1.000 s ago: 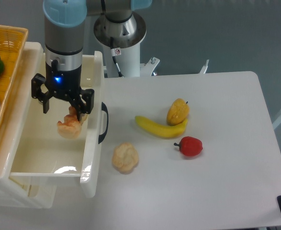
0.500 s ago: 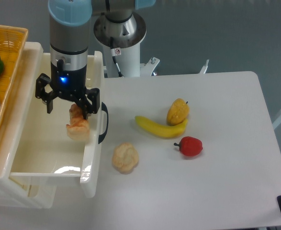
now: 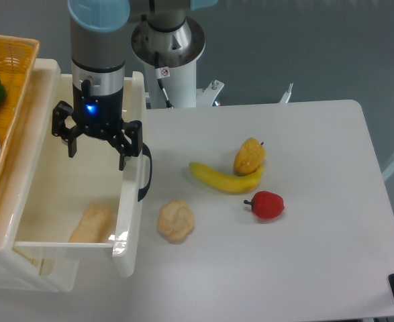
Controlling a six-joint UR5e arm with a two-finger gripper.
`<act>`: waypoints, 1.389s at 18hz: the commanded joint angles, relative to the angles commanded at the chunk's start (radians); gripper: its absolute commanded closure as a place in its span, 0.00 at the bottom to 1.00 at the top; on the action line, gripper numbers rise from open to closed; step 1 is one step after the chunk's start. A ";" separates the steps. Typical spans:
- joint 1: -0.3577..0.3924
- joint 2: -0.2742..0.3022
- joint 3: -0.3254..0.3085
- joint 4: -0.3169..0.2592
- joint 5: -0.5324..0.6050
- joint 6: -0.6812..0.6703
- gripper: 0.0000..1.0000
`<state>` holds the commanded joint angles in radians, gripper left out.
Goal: Place the square bread in the upper white drawer
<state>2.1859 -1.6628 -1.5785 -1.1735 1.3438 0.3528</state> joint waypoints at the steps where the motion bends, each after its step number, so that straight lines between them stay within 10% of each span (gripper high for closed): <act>1: 0.003 0.000 0.000 0.000 0.002 0.000 0.00; 25: 0.267 -0.009 -0.001 -0.005 0.190 0.448 0.00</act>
<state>2.4528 -1.6720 -1.5799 -1.1781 1.5339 0.8006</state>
